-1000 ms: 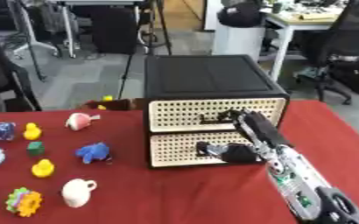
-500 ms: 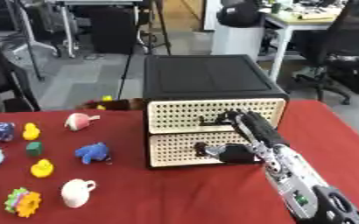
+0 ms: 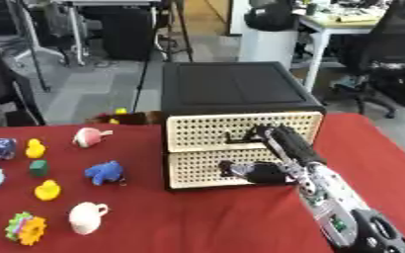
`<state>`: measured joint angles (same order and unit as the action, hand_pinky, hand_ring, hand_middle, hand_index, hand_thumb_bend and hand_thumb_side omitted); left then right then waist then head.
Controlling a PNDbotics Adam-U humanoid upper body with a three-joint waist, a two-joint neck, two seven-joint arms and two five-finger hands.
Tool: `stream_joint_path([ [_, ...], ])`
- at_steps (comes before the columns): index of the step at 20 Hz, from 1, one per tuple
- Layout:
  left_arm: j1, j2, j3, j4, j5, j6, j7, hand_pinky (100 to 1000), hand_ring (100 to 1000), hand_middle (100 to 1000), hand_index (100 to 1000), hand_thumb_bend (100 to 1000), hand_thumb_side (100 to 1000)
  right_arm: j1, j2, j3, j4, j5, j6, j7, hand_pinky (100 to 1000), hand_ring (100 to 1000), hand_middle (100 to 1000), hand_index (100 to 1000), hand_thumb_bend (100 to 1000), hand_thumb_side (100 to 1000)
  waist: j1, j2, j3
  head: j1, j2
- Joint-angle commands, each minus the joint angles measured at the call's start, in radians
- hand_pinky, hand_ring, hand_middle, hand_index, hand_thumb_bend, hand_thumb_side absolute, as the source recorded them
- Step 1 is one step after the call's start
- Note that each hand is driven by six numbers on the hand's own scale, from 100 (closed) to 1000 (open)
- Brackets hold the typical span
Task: Pick up objects from table and place into drawer.
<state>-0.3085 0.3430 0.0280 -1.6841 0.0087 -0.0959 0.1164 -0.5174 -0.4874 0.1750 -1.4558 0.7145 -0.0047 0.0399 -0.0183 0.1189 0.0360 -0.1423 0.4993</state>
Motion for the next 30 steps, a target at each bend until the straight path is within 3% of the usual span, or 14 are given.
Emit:
stream_joint_path([
  [1, -0.014, 0.014, 0.004, -0.01, 0.003, 0.0, -0.002, 737, 794, 872, 875, 1000, 1000, 0.003, -0.018, 0.0, -0.029, 0.015, -0.002, 0.009, 100, 100, 100, 592, 682, 708, 0.001, -0.011, -0.001, 0.001, 0.003],
  [30, -0.009, 0.022, 0.01, -0.009, 0.0, 0.0, 0.003, 736, 794, 871, 875, 1000, 1000, 0.15, -0.055, -0.026, -0.202, 0.034, 0.027, 0.043, 100, 100, 100, 579, 696, 720, -0.008, -0.013, -0.014, 0.014, 0.004],
])
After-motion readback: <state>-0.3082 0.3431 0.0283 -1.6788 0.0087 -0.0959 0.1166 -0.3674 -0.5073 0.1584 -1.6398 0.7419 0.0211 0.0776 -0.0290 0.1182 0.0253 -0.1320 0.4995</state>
